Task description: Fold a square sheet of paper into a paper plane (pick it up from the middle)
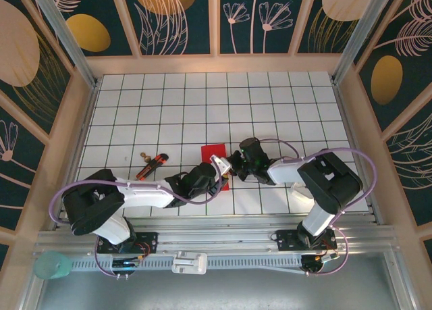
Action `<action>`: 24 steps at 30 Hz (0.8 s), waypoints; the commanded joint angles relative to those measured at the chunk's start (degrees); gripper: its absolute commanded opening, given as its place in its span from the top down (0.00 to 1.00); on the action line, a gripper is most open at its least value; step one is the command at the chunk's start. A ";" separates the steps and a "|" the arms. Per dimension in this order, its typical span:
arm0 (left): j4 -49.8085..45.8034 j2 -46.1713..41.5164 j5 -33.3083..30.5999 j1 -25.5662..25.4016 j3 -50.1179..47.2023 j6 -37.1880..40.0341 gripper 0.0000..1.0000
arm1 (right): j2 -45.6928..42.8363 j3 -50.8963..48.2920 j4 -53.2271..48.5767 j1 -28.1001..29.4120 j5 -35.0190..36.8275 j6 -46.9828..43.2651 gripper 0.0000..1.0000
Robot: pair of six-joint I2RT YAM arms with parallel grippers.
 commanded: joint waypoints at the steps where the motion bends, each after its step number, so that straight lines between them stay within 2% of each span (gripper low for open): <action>1: -1.61 0.83 0.93 -0.35 1.37 -0.38 0.80 | 1.11 -0.86 0.94 0.27 0.00 0.80 0.99; 8: -1.07 0.38 2.40 -0.33 0.95 -1.25 1.00 | 0.35 -1.25 0.71 -0.04 0.44 0.81 0.96; 12: 1.38 -1.20 6.08 -0.18 -0.58 -1.79 1.00 | -1.70 -2.37 0.45 -0.94 1.03 0.10 0.86; 16: 3.79 -1.37 13.85 1.05 -1.04 -1.83 1.00 | -7.05 -3.03 -4.46 -1.95 3.56 -4.21 0.72; 21: 8.14 0.35 25.05 3.79 -0.81 -5.64 1.00 | -17.46 -3.84 -15.89 -3.79 10.66 -14.60 0.64; 24: 11.04 1.26 29.77 5.67 -1.25 -8.82 1.00 | -19.39 -3.39 -15.22 -4.84 9.49 -20.59 0.64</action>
